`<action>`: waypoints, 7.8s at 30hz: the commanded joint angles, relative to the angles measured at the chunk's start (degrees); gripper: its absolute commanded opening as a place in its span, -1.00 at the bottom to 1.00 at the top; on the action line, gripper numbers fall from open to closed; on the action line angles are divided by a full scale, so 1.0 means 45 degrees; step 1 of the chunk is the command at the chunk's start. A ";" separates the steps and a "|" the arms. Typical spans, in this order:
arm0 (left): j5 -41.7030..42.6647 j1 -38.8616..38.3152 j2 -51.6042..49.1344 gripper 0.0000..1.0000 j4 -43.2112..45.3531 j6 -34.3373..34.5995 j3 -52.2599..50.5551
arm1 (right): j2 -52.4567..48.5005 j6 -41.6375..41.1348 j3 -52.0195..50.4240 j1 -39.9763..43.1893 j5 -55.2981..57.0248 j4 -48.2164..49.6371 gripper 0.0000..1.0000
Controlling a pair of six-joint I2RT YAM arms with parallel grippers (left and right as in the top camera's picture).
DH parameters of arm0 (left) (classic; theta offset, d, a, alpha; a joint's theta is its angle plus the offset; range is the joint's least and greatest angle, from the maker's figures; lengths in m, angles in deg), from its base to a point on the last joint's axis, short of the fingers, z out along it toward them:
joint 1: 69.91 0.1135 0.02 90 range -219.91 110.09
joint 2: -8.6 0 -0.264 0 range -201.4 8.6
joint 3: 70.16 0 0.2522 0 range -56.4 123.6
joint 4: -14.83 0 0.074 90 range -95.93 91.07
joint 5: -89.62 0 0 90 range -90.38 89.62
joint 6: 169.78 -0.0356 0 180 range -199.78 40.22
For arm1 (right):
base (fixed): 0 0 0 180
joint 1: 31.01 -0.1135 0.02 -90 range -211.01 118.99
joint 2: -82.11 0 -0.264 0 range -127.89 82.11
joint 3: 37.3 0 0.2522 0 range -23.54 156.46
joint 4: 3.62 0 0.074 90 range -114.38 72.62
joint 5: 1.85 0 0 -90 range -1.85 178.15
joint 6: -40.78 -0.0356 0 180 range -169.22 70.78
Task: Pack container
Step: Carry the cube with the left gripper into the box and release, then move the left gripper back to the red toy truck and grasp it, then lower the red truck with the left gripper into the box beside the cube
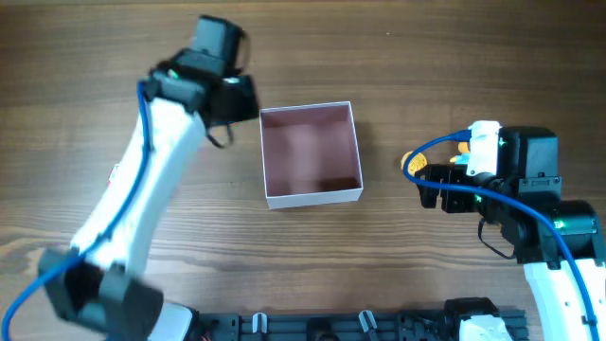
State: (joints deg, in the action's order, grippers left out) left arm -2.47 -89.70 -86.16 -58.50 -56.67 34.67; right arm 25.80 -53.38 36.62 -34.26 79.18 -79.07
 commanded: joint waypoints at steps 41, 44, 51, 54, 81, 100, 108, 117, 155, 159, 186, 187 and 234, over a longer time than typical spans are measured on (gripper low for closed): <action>0.0355 -0.1632 -0.4488 0.25 0.0845 0.1258 0.0199 | -0.0024 0.0219 0.0306 -0.0053 -0.0024 -0.0063 0.99; 0.0291 -0.1676 -0.3497 0.41 -0.0092 0.1253 0.0607 | -0.0024 0.0219 0.0306 -0.0053 -0.0024 -0.0058 0.99; -0.2142 -0.0952 0.0568 0.99 -0.2035 0.1268 0.0962 | -0.0024 0.0223 0.0296 -0.0049 -0.0024 -0.0049 0.99; -0.2506 0.0019 0.1870 0.99 -0.2739 0.1423 0.0957 | -0.0024 0.0219 0.0296 -0.0053 -0.0024 -0.0019 0.99; 0.0583 0.8675 -0.0034 1.00 0.1787 0.6611 -0.5999 | -0.0024 0.0219 0.0296 -0.0053 -0.0034 -0.0058 1.00; 0.0165 0.8675 -0.1540 0.26 0.2482 0.6630 -0.5999 | -0.0024 0.0223 0.0296 -0.0053 -0.0029 -0.0117 1.00; 0.0170 0.8675 -0.1540 0.01 0.2467 0.6630 -0.5999 | -0.0024 0.0219 0.0296 -0.0053 -0.0029 -0.0112 0.99; 0.0170 0.8675 -0.1540 -0.50 0.2210 0.6630 -0.5999 | -0.0024 0.0219 0.0296 -0.0053 -0.0029 -0.0107 0.99; -0.0631 -0.3730 0.1234 -0.92 0.3104 0.4192 -0.2565 | -0.0024 0.0219 0.0296 -0.0049 -0.0019 0.0136 1.00; -0.0452 -0.3716 -0.0126 -0.93 0.4036 0.4187 -0.2565 | -0.0024 0.0219 0.0296 -0.0049 -0.0019 0.0141 1.00; 0.0019 -0.3050 -0.3555 -0.92 0.4371 0.4012 -0.2569 | -0.0024 0.0223 0.0296 -0.0049 -0.0024 0.0102 0.99; 0.0019 -0.3050 -0.3555 -0.92 0.4347 0.4012 -0.2569 | -0.0024 0.0219 0.0296 -0.0049 -0.0024 0.0083 0.99; -0.0505 -0.2633 -0.3468 -0.85 0.3818 0.4634 -0.2565 | -0.0024 0.0219 0.0296 -0.0049 -0.0024 0.0083 1.00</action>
State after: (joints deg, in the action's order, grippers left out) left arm -3.37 -102.16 -101.72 -39.99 -38.28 23.44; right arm 25.80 -53.36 36.62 -34.26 79.18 -78.68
